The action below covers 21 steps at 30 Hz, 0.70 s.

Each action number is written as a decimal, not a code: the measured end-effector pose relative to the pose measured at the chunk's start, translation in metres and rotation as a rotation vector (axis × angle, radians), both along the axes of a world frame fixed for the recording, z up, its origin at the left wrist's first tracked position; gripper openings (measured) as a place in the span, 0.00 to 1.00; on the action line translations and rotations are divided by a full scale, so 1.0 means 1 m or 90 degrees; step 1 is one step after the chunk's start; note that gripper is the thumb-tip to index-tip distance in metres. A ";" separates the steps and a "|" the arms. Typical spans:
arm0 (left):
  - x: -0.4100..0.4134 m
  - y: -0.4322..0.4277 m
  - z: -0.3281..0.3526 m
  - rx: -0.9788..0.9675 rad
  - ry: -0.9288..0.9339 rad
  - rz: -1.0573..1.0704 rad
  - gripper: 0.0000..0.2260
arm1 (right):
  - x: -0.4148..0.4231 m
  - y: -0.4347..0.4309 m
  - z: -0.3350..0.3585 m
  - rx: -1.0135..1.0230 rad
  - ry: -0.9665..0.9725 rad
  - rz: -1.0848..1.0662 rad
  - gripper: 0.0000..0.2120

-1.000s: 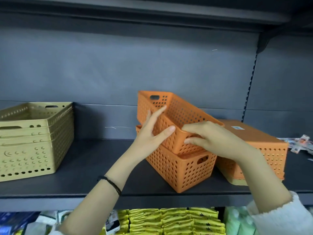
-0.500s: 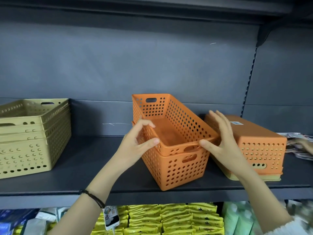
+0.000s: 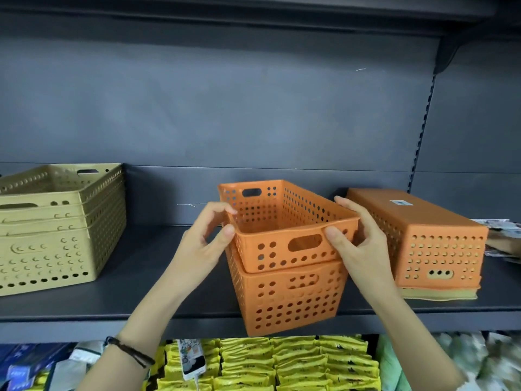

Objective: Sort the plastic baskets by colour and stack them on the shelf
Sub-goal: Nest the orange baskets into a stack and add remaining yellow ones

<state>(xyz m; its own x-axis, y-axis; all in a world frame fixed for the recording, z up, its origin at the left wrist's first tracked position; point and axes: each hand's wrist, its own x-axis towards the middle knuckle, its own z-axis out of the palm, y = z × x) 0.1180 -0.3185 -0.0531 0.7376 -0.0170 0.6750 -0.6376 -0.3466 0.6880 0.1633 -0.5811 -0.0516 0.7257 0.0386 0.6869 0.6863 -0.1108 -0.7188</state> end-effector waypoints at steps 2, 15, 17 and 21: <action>-0.003 0.004 -0.003 0.017 0.036 0.015 0.25 | 0.000 0.005 0.000 0.000 0.015 0.019 0.31; 0.021 0.017 -0.014 -0.190 0.244 0.048 0.19 | 0.021 0.014 -0.027 -0.250 0.051 -0.059 0.23; 0.014 0.009 -0.009 -0.192 0.192 0.096 0.15 | 0.030 -0.005 -0.031 -0.324 -0.056 -0.201 0.23; -0.002 -0.006 0.007 0.001 0.015 0.217 0.11 | 0.046 -0.051 -0.029 -0.398 -0.165 -0.508 0.18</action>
